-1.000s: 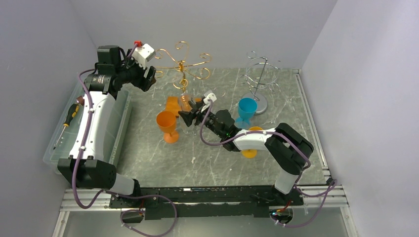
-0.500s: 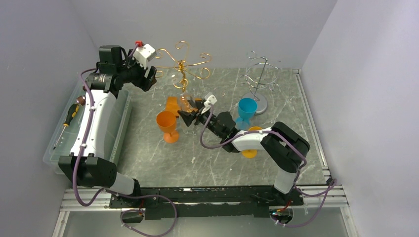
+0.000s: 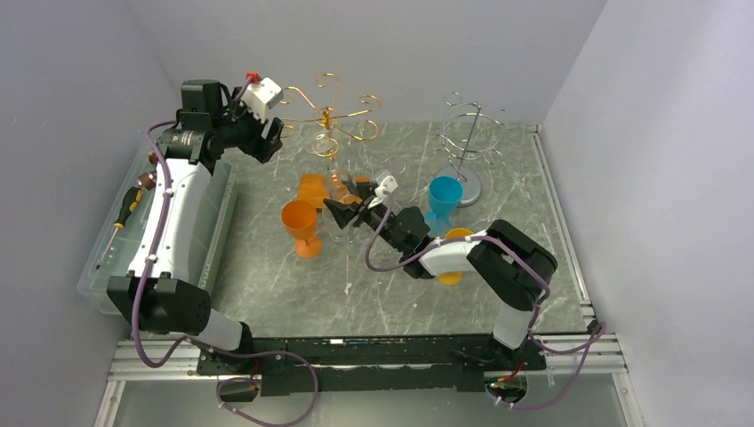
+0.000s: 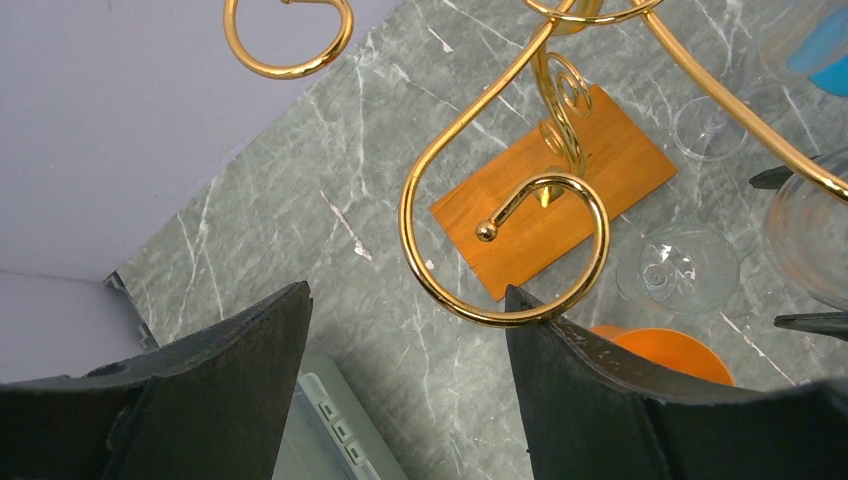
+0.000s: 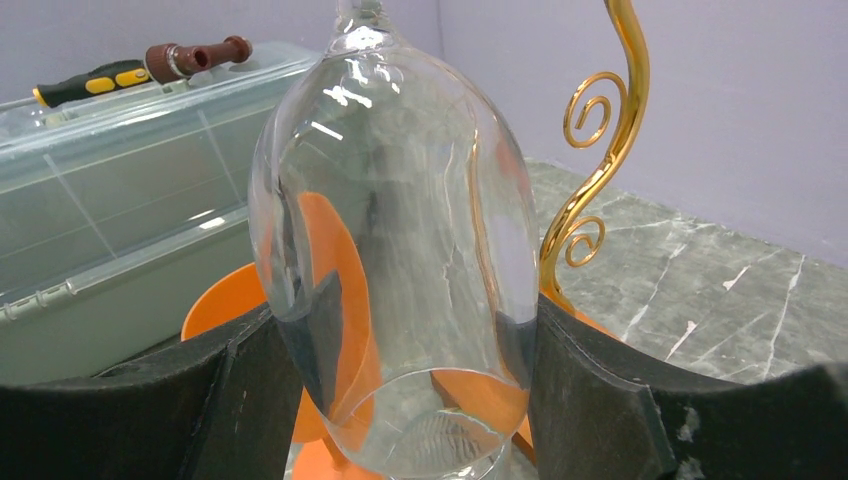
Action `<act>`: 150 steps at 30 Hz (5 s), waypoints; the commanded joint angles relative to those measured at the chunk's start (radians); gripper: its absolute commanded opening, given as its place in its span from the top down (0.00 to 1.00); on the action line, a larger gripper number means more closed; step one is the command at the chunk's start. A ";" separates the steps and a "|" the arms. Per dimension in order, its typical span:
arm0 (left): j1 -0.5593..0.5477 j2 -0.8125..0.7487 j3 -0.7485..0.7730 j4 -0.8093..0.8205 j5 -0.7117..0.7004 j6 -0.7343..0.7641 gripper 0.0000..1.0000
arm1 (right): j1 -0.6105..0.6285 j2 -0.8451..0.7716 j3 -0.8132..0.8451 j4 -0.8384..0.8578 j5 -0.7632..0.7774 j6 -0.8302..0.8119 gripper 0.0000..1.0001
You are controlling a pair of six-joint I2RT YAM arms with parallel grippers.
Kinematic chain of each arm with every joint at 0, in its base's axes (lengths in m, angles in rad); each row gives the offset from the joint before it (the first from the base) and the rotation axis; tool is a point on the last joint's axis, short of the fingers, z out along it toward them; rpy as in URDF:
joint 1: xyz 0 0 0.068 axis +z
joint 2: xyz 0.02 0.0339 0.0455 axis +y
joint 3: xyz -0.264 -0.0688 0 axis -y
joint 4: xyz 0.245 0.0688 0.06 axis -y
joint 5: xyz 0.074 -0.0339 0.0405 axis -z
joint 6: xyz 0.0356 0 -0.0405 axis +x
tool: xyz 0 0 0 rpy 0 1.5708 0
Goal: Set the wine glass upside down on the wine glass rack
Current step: Turn the wine glass upside down at the wine rack, then adjust the wine rack at the center of the board.
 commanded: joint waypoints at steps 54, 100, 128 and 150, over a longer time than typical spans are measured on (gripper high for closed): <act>-0.037 -0.032 0.020 0.008 -0.025 0.005 0.24 | -0.131 -0.552 0.437 -1.208 -0.004 0.049 0.21; -0.085 -0.030 0.108 -0.116 0.047 -0.089 0.04 | -0.383 0.121 1.182 -1.398 -0.195 0.177 0.41; -0.089 0.162 0.267 -0.046 -0.168 -0.029 0.48 | -0.362 -0.017 0.927 -1.294 -0.227 0.202 0.75; -0.088 0.310 0.400 -0.008 -0.187 0.010 0.45 | -0.285 -0.108 0.741 -1.281 -0.220 0.231 0.82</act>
